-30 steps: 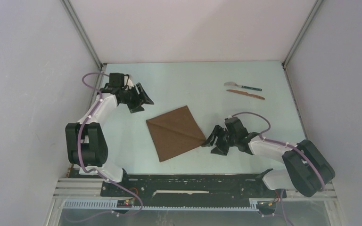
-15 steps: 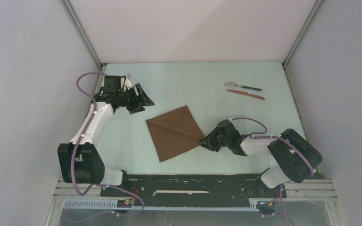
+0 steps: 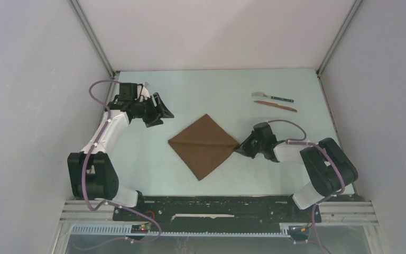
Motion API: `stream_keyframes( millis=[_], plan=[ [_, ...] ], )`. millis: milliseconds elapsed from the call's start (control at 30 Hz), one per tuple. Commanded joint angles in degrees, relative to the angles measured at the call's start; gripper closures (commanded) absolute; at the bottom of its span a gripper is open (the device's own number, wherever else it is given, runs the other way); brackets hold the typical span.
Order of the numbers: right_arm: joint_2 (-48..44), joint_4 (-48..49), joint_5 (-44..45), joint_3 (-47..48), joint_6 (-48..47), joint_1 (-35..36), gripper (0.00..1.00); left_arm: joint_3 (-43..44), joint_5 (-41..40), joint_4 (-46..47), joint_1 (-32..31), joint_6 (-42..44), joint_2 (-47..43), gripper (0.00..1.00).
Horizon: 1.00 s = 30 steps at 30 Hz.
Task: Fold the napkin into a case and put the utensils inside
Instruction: Rotate the upper triangle-folded napkin at the center of the board.
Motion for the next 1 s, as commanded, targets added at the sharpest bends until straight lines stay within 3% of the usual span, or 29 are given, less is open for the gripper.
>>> stream_keyframes(
  millis=[0, 100, 167, 267, 367, 533, 767, 967],
  plan=[
    [4.4, -13.8, -4.1, 9.1, -24.8, -8.4, 0.98, 1.4, 0.6, -0.2, 0.0, 1.1, 3.6, 0.3],
    [16.0, -32.5, -11.2, 27.1, -39.7, -11.6, 0.87, 0.3, 1.2, 2.7, -0.4, -1.1, 7.0, 0.3],
    [22.6, -41.7, -9.0, 38.2, -45.7, -12.4, 0.78, -0.5, 0.8, 4.9, -1.3, -2.9, 9.8, 0.31],
    [22.4, -44.2, -5.1, 44.2, -48.5, -13.8, 0.53, -1.3, -0.1, 6.9, -3.9, -4.3, 13.9, 0.32],
    [18.1, -44.1, -4.1, 44.0, -49.4, -15.0, 0.41, -1.7, -2.5, 7.0, -5.7, -4.0, 16.4, 0.34],
    [11.6, -43.3, -8.2, 39.8, -49.9, -14.9, 0.4, -5.7, -7.2, 8.5, -5.8, -4.3, 16.6, 0.37],
    [2.7, -37.0, -13.3, 29.3, -47.4, -12.6, 0.41, -13.5, -6.3, 13.9, -5.9, -5.7, 15.5, 0.46],
    [0.9, -35.0, -12.4, 26.7, -45.7, -8.5, 0.42, -21.6, -3.9, 21.6, -6.1, -11.8, 12.3, 0.65]
  ],
)
